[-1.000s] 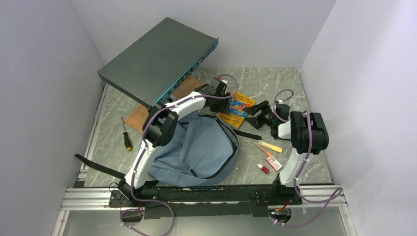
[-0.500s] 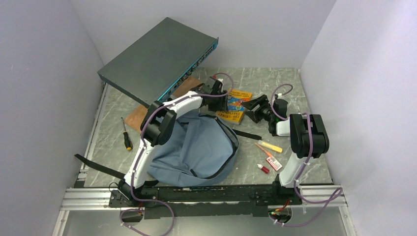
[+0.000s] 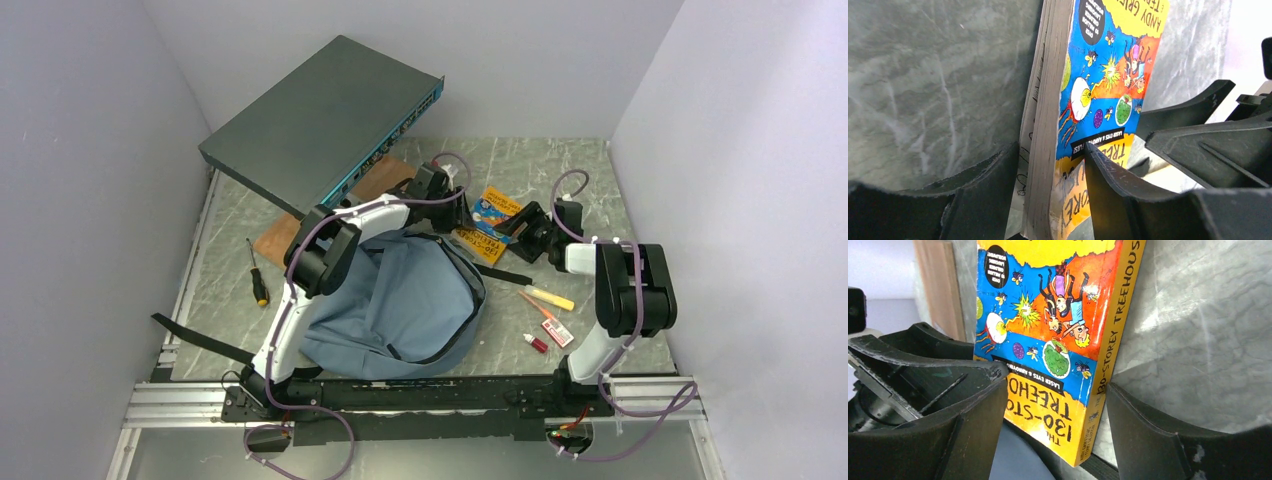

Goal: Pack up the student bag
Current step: Pick up the book from the center of the board.

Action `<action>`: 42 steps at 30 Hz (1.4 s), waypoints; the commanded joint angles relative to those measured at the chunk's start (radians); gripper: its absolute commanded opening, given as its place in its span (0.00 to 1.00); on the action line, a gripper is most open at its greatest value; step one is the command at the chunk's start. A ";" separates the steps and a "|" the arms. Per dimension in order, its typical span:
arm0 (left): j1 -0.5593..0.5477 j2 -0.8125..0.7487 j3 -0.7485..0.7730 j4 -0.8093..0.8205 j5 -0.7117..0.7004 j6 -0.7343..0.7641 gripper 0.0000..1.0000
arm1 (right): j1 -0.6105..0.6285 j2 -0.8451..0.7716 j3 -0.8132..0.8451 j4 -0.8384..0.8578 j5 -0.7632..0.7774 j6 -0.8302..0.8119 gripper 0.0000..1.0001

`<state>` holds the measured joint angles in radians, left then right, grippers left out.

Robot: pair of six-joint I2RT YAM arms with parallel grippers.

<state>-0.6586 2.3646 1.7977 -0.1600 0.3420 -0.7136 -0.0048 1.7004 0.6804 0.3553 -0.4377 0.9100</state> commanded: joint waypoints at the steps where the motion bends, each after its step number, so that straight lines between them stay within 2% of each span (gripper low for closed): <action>1: -0.077 0.064 -0.077 -0.069 0.142 -0.078 0.56 | 0.024 -0.044 0.027 -0.218 0.008 -0.130 0.74; 10: -0.075 0.070 -0.095 -0.068 0.149 -0.102 0.56 | 0.040 -0.066 -0.072 -0.140 -0.009 -0.034 0.74; 12: -0.078 0.069 -0.103 -0.065 0.158 -0.113 0.56 | 0.041 -0.079 -0.116 -0.057 -0.028 0.005 0.74; 14: -0.076 0.065 -0.120 -0.047 0.171 -0.124 0.56 | 0.039 -0.074 -0.160 0.098 -0.096 0.065 0.74; 18: -0.077 0.060 -0.137 -0.020 0.201 -0.139 0.54 | 0.039 -0.060 -0.175 0.293 -0.180 0.150 0.74; 24: -0.078 0.037 -0.144 -0.024 0.225 -0.127 0.53 | 0.010 -0.071 -0.219 0.555 -0.212 0.277 0.71; 30: -0.076 -0.006 -0.162 -0.046 0.236 -0.097 0.45 | -0.015 -0.102 -0.192 0.361 -0.183 0.182 0.70; 33: -0.067 -0.044 -0.163 -0.053 0.252 -0.091 0.35 | -0.021 -0.140 -0.183 0.191 -0.129 0.048 0.72; 37: -0.044 -0.093 -0.193 0.022 0.323 -0.179 0.25 | -0.022 -0.181 -0.152 -0.048 -0.057 -0.115 0.79; 39: -0.036 -0.109 -0.206 0.075 0.364 -0.234 0.20 | -0.024 -0.201 -0.147 -0.113 -0.047 -0.141 0.84; 42: -0.027 -0.128 -0.227 0.178 0.426 -0.336 0.18 | -0.030 -0.236 -0.160 -0.160 -0.048 -0.126 0.88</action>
<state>-0.6609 2.3009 1.6062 -0.0509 0.5945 -0.9119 -0.0345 1.5146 0.5060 0.3206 -0.4988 0.8490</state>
